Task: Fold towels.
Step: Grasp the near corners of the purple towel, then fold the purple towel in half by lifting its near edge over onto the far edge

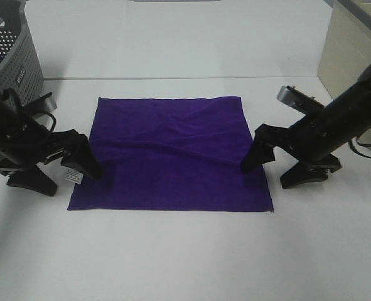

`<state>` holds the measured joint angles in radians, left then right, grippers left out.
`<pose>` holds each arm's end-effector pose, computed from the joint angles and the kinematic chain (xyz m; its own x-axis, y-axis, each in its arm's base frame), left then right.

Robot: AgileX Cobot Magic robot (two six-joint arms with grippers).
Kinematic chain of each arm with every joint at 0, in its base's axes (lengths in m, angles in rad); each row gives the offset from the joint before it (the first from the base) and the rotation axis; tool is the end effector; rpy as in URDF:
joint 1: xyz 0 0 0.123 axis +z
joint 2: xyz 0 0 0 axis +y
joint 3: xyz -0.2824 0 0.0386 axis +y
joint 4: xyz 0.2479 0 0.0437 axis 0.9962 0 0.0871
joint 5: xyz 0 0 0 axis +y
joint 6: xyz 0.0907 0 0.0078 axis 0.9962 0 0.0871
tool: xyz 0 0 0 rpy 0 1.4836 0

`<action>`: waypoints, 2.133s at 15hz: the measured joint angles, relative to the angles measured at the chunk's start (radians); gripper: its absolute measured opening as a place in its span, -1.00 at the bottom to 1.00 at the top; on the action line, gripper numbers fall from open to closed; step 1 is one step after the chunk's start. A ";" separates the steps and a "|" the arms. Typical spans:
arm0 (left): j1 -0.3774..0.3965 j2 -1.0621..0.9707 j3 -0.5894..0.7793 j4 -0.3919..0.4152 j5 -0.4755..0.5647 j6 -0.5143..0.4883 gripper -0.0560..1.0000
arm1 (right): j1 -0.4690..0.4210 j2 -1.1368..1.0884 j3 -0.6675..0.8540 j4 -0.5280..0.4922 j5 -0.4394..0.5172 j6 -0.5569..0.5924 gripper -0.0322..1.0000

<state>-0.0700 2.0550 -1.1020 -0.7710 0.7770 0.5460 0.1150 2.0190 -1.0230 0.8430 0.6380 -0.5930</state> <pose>0.3479 -0.0690 0.0991 -0.9980 0.0177 -0.0613 0.0456 0.8699 -0.4911 0.3381 0.0799 0.0966 -0.9902 0.0121 -0.1393 -0.0539 0.8865 0.4596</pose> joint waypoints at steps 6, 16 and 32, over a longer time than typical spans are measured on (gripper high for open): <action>-0.186 0.144 -0.238 -0.012 0.118 -0.157 0.76 | 0.190 0.159 -0.206 0.048 0.168 0.062 0.59; -0.199 0.189 -0.274 0.080 0.127 -0.161 -0.89 | 0.198 0.189 -0.231 -0.057 0.198 0.087 -0.89; -0.149 0.057 -0.495 0.173 0.040 -0.157 -0.89 | 0.159 0.042 -0.509 -0.300 0.094 0.164 -0.89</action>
<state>-0.2190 2.1120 -1.5970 -0.5980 0.8170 0.3890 0.2740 2.0610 -1.5320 0.5430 0.7320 -0.4290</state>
